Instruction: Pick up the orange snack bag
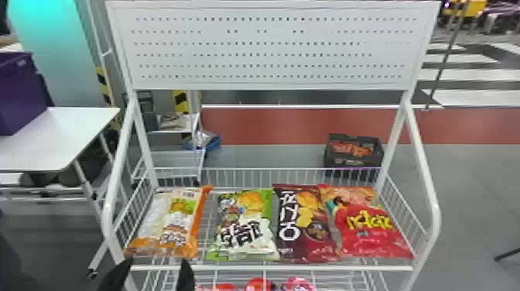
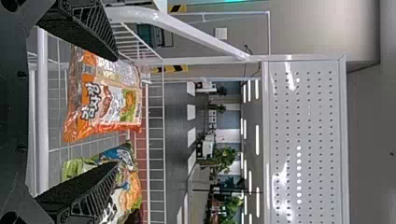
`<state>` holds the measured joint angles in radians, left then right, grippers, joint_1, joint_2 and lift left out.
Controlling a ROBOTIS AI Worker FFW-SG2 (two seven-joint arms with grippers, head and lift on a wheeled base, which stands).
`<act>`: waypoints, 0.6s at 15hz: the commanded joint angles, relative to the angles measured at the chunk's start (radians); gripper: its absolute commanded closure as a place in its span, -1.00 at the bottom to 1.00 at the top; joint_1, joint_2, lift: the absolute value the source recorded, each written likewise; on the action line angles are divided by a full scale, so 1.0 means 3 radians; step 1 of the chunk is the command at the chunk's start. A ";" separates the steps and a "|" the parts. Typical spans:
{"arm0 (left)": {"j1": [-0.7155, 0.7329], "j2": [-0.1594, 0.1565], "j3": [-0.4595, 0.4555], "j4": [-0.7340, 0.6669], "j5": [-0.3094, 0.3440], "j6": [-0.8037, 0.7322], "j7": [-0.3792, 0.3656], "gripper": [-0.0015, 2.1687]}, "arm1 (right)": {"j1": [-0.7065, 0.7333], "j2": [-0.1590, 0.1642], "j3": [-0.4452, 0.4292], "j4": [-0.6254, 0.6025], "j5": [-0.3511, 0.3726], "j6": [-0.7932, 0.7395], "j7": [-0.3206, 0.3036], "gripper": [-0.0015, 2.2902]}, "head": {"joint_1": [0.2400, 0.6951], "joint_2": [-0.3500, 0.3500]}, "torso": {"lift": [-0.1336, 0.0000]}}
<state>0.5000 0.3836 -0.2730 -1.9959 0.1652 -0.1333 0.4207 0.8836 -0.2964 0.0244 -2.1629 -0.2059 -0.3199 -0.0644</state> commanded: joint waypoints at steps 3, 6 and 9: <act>-0.0639 -0.0097 -0.0189 0.0395 0.0017 0.0442 -0.0017 -0.91 | 0.0000 0.0006 0.0005 0.0000 0.0021 0.0011 0.0000 -0.87 | 0.14 0.00 | 1.00; -0.0941 -0.0148 -0.0189 0.0655 0.0073 0.0678 -0.0027 -0.91 | -0.0005 0.0006 0.0005 0.0015 0.0021 0.0021 0.0000 -0.87 | 0.14 0.00 | 1.00; -0.1171 -0.0174 -0.0199 0.0875 0.0073 0.0821 -0.0078 -0.91 | -0.0021 0.0006 0.0011 0.0046 0.0016 0.0021 0.0000 -0.87 | 0.14 0.00 | 1.00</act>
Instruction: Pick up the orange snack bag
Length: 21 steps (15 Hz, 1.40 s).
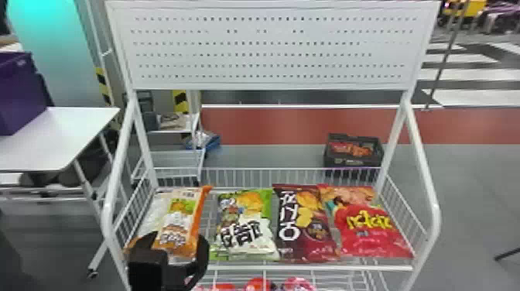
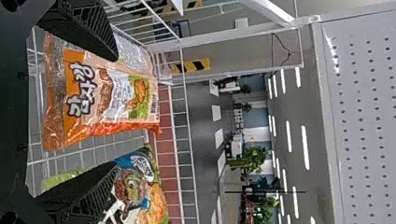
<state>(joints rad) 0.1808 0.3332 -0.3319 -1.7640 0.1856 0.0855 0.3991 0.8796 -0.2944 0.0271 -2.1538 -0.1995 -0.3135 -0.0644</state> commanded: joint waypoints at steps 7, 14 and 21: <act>-0.0562 -0.0078 0.0048 0.0577 0.0189 0.0326 -0.0118 -0.91 | -0.0033 -0.0005 0.0002 0.0046 -0.0005 0.0000 0.0000 -0.87 | 0.14 0.00 | 1.00; -0.0679 -0.0129 0.0099 0.0808 0.0245 0.0357 -0.0211 -0.53 | -0.0099 -0.0005 0.0007 0.0108 -0.0020 0.0031 0.0000 -0.87 | 0.14 0.00 | 1.00; -0.0679 -0.0134 0.0099 0.0818 0.0256 0.0357 -0.0175 0.28 | -0.0145 -0.0016 0.0007 0.0128 -0.0046 0.0041 0.0000 -0.87 | 0.14 0.00 | 1.00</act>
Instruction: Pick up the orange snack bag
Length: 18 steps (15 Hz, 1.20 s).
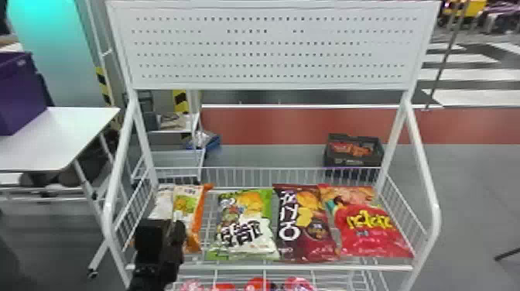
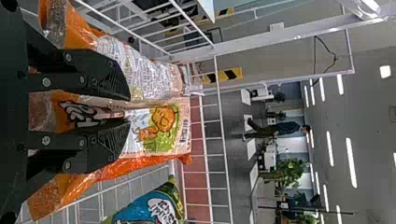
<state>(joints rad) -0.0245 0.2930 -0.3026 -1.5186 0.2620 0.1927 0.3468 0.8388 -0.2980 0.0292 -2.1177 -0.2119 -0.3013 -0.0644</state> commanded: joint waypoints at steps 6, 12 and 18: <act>0.0041 0.0000 0.0012 -0.0051 -0.0004 0.0092 0.0015 0.40 | -0.0035 -0.0004 0.0000 0.0018 -0.0009 0.0020 0.0000 -0.87 | 0.14 0.00 | 1.00; 0.0133 0.0026 0.0017 -0.0312 0.0006 0.0082 0.0066 0.40 | -0.0050 -0.0009 0.0000 0.0023 -0.0015 0.0041 0.0000 -0.87 | 0.14 0.00 | 1.00; 0.0521 0.0056 0.0124 -0.0936 0.0042 0.0082 0.0112 0.40 | -0.0060 -0.0024 0.0000 0.0028 -0.0020 0.0041 0.0000 -0.87 | 0.14 0.00 | 1.00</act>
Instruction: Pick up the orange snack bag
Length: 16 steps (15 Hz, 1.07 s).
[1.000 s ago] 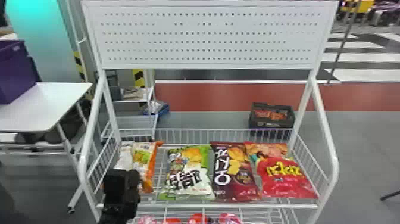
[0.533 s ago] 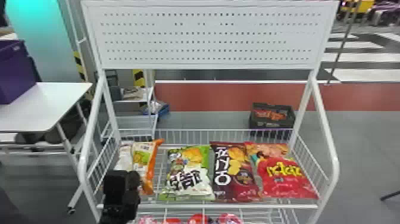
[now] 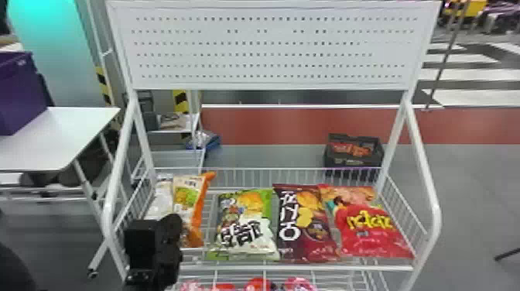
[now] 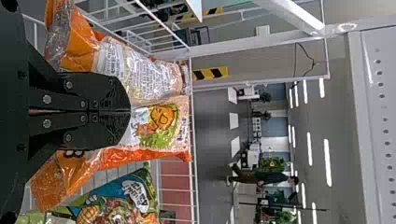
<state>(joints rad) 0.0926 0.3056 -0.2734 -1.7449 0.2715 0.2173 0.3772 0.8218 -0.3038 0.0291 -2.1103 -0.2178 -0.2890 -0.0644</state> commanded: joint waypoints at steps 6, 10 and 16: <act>0.0745 0.0167 0.0180 -0.0764 0.0026 -0.0062 0.0021 0.40 | -0.0019 -0.0005 0.0046 -0.0001 0.0005 0.0000 0.0000 -0.87 | 0.14 0.00 | 1.00; 0.1220 0.0265 0.0385 -0.1092 0.0031 -0.0133 -0.0015 0.40 | -0.0024 -0.0005 0.0067 0.0004 0.0005 0.0000 0.0000 -0.87 | 0.14 0.00 | 1.00; 0.1972 0.0311 0.0471 -0.1342 0.0005 -0.0941 -0.0061 0.40 | -0.0045 0.0000 0.0092 0.0019 0.0015 0.0000 0.0000 -0.87 | 0.14 0.00 | 1.00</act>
<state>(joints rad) 0.6340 0.3991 -0.1408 -2.1400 0.2742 0.0016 0.3590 0.8095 -0.3037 0.0552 -2.1060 -0.2133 -0.2890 -0.0644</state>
